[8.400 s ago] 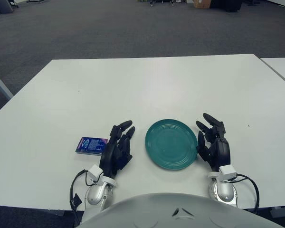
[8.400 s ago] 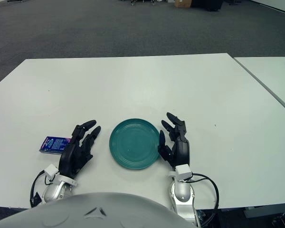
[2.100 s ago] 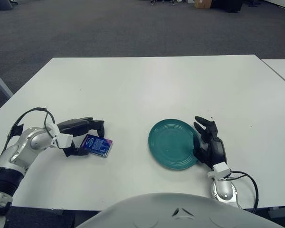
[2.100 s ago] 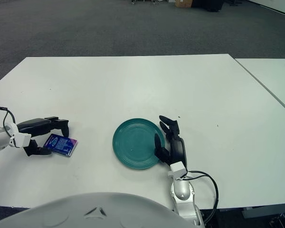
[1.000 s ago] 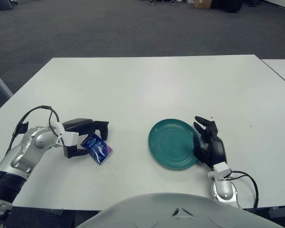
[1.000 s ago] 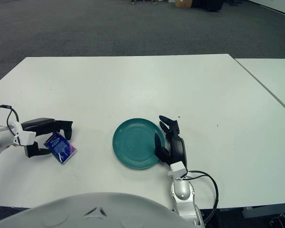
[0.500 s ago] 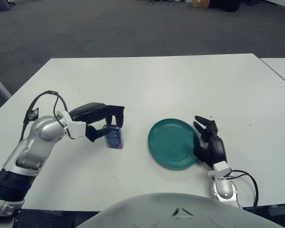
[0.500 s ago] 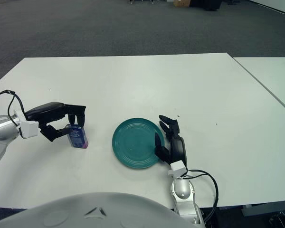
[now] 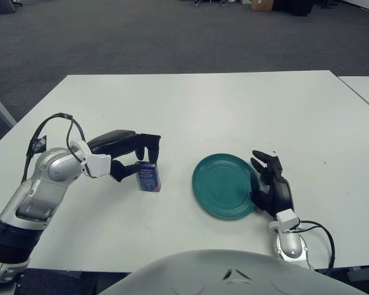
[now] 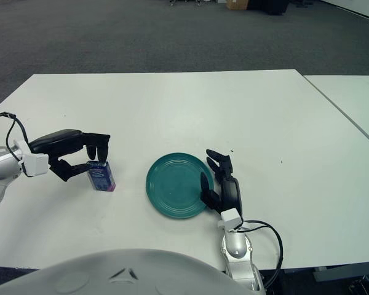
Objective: Put the gum into the plate.
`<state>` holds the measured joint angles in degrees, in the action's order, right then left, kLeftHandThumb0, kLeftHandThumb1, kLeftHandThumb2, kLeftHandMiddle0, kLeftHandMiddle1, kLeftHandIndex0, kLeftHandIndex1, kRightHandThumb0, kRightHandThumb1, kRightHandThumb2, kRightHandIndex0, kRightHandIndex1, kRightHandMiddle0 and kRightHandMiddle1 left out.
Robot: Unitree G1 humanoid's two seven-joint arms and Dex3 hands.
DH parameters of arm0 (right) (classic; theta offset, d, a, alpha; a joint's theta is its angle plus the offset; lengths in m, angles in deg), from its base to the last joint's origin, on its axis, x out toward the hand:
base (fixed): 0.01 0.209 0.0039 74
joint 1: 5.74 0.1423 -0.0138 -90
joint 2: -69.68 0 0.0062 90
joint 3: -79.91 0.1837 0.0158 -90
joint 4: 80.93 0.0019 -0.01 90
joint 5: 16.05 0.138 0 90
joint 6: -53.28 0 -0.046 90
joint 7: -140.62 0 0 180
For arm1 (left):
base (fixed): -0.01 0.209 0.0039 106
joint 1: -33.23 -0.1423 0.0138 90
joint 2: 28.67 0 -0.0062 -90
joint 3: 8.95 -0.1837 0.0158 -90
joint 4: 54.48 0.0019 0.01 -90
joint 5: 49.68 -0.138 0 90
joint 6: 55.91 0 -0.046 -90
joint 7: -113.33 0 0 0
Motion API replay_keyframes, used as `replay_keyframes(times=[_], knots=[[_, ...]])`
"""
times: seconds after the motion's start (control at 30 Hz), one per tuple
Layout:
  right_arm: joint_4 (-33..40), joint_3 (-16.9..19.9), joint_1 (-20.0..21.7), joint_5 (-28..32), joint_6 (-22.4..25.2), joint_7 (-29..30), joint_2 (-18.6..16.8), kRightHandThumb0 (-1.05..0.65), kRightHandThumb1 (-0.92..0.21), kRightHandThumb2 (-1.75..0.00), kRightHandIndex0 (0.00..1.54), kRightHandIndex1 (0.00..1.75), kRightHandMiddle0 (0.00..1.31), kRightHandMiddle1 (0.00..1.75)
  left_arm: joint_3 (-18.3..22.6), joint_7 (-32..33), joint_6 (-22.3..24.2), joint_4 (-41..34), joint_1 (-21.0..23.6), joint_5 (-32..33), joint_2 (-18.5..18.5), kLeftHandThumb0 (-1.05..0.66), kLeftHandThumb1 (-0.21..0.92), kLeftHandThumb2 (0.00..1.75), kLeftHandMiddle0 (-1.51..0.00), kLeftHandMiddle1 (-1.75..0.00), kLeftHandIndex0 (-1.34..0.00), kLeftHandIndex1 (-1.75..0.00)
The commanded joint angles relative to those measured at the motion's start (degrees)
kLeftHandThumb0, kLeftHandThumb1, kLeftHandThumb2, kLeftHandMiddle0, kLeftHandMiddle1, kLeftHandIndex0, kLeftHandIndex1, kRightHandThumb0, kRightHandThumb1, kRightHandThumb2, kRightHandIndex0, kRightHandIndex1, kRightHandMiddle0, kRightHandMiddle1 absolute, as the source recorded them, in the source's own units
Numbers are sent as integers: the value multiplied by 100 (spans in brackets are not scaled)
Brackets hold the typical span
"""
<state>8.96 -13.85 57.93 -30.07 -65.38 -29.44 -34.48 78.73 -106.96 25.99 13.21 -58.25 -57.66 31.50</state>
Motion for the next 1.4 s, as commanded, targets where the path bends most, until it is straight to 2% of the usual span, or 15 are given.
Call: replay_keyframes(times=[0.0,0.4,0.57,0.77,1.07,1.33,1.37], knots=[[-918,271,-257,-197,219,-6,475,-88,-92,-77,49,4,0,93,69,-72,113,-91,171,85,-15,-1,47,101,-52,-146,-52,-165],[-885,246,-265,-230,242,24,451,-89,-92,-78,49,4,0,92,-114,-97,75,-130,505,166,177,-1,43,107,-53,-152,-53,-161],[-870,238,-275,-209,243,17,429,-87,-92,-76,49,4,0,92,-208,-202,117,-176,578,122,144,-1,44,104,-52,-152,-54,-161],[-900,237,-276,-219,205,44,424,-88,-92,-76,49,4,0,93,-368,-438,548,-362,715,-20,50,-1,45,103,-50,-156,-55,-155],[-917,238,-277,-186,153,44,411,-87,-92,-76,48,4,0,92,-473,-551,869,-549,784,-277,29,-1,46,100,-49,-156,-58,-151],[-893,243,-300,-180,155,35,415,-86,-92,-75,49,4,0,92,-430,-352,793,-554,689,-387,196,-1,45,101,-49,-158,-58,-149],[-888,242,-302,-175,169,26,415,-86,-92,-75,49,4,0,93,-397,-273,665,-480,646,-396,224,-1,46,101,-49,-159,-57,-149]])
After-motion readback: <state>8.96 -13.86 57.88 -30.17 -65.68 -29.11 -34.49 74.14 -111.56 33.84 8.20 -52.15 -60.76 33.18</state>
